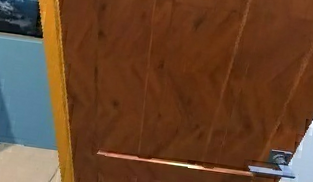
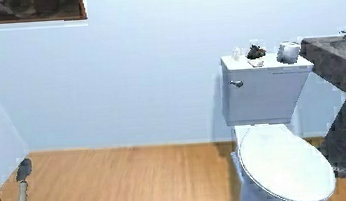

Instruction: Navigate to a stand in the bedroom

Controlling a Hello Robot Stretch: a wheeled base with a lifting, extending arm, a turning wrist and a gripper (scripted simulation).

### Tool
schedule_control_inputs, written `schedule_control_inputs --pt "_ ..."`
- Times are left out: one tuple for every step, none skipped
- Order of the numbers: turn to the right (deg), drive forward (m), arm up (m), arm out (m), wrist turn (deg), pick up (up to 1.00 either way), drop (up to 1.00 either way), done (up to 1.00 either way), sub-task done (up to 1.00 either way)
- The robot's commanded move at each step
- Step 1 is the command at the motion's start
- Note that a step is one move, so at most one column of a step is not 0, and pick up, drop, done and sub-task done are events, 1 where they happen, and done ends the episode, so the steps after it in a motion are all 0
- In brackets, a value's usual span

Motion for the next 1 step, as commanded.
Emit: schedule_control_inputs --pt "0.0 0.05 0.0 0.0 0.0 0.0 0.0 0.0 0.0"
